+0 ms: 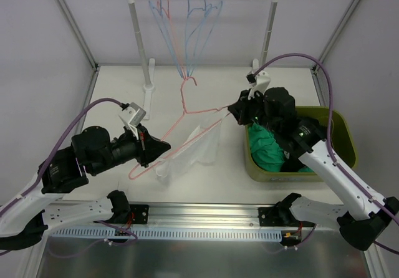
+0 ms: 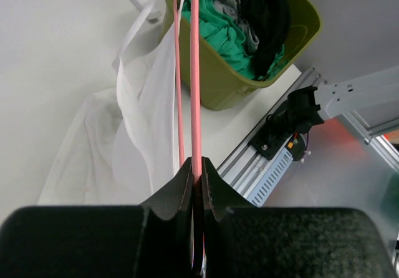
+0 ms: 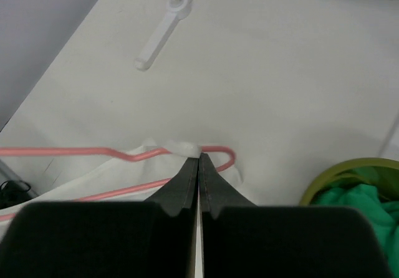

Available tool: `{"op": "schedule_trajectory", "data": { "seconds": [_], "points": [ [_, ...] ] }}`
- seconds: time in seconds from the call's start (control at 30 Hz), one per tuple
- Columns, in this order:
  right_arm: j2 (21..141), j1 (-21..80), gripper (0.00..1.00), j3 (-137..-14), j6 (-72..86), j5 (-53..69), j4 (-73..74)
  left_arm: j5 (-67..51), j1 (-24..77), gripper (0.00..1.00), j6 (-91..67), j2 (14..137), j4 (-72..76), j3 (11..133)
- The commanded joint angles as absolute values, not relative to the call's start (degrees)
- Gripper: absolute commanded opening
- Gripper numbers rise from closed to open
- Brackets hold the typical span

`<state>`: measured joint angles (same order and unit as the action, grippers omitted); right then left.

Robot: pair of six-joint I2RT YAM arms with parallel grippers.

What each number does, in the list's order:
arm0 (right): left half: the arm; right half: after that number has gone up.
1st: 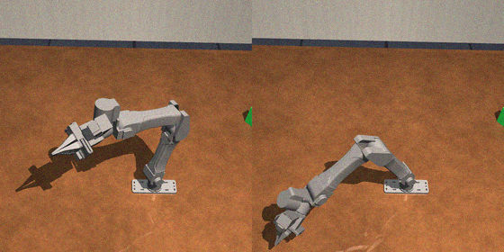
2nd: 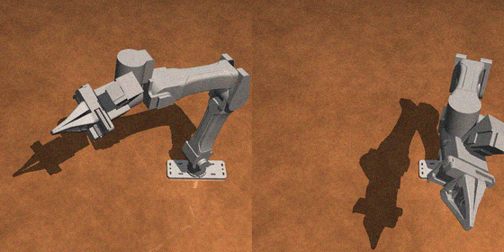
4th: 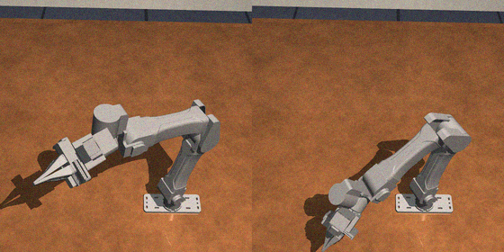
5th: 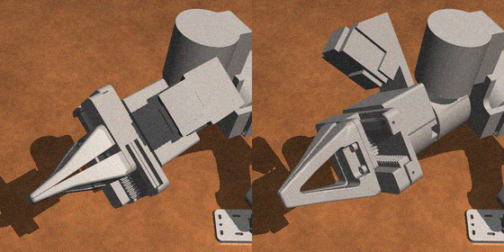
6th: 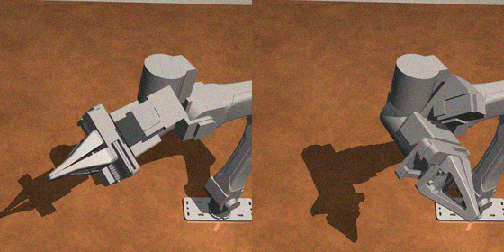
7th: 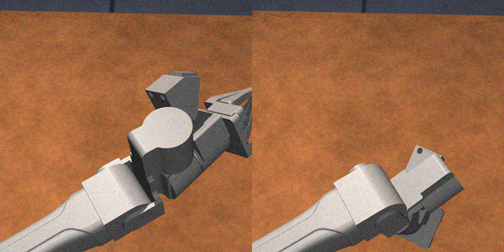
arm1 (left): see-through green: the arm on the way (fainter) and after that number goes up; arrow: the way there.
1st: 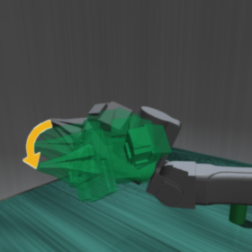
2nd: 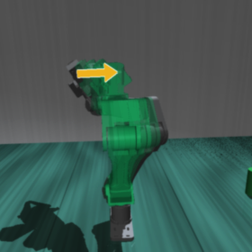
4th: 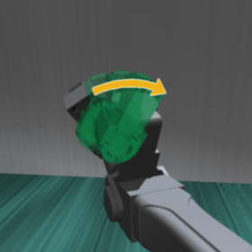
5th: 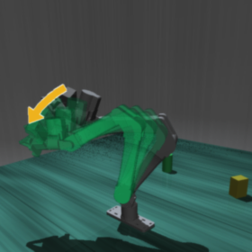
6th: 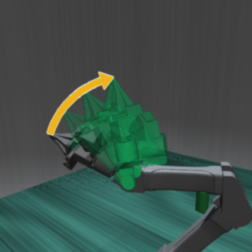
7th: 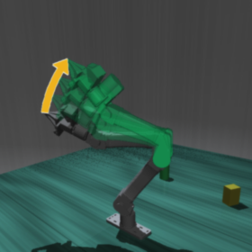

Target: Remove the tank top from the hanger

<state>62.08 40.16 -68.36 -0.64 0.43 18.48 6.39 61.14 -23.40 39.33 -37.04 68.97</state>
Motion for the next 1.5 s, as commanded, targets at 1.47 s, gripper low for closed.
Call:
{"op": "schedule_trajectory", "data": {
  "seconds": [1.47],
  "points": [
    [59.15, 49.04, 0.0, -37.7, 15.65, 14.94, 0.53, -4.14, 61.44, 0.0, 23.57, 75.67, 82.4, 71.19]
  ]
}}
